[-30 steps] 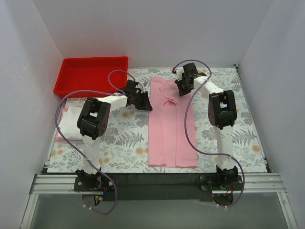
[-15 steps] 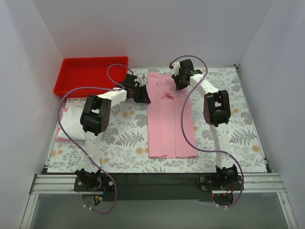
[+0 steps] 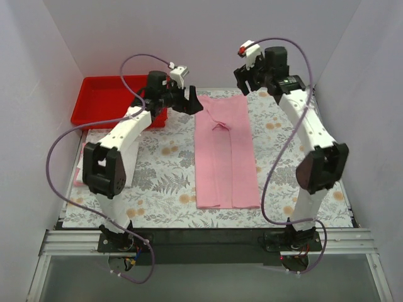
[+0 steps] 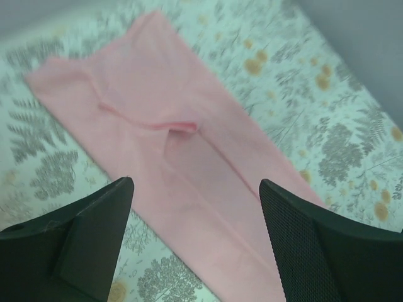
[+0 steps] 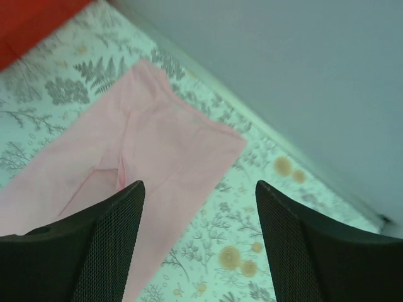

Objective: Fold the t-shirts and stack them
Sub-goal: Fold the tshirt

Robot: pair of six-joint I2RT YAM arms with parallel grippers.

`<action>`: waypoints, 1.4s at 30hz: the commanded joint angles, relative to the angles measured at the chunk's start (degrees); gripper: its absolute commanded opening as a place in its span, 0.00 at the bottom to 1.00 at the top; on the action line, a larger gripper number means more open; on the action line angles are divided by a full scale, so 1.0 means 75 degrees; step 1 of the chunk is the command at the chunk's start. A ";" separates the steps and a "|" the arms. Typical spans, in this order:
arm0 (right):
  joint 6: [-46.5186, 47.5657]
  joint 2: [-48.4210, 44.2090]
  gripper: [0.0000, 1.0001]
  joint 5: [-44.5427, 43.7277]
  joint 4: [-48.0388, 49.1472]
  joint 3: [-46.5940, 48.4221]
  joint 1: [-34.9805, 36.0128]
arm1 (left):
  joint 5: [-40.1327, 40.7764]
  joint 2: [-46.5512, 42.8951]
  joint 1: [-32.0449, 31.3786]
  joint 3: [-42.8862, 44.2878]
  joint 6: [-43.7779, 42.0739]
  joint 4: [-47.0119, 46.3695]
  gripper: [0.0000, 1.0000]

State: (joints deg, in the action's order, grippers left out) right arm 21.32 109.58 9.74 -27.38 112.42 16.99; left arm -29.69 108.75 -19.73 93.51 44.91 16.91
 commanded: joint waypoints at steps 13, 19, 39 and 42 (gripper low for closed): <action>0.4383 -0.5115 0.98 0.2814 -0.1704 -0.5172 0.0206 | -0.0908 -0.5427 -0.1538 -0.4566 -0.3428 -0.0052 0.85; 0.5488 -0.6793 0.93 0.2780 -0.2455 -0.8130 0.0733 | 0.0793 -0.6671 -0.3883 -0.7424 -0.3936 -0.0750 0.81; 0.6333 -0.7016 0.42 0.2323 -0.1600 -1.1039 0.2070 | 0.1967 -0.5231 -0.5503 -0.9012 -0.4100 -0.3320 0.52; 0.6310 -0.6994 0.43 0.2252 -0.1588 -1.1134 0.2152 | 0.1920 -0.5102 -0.5503 -0.9046 -0.4124 -0.3367 0.50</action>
State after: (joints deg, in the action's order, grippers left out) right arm 67.68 57.69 26.87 -39.99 29.71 32.36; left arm -15.57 70.04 -60.62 25.93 15.25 -6.09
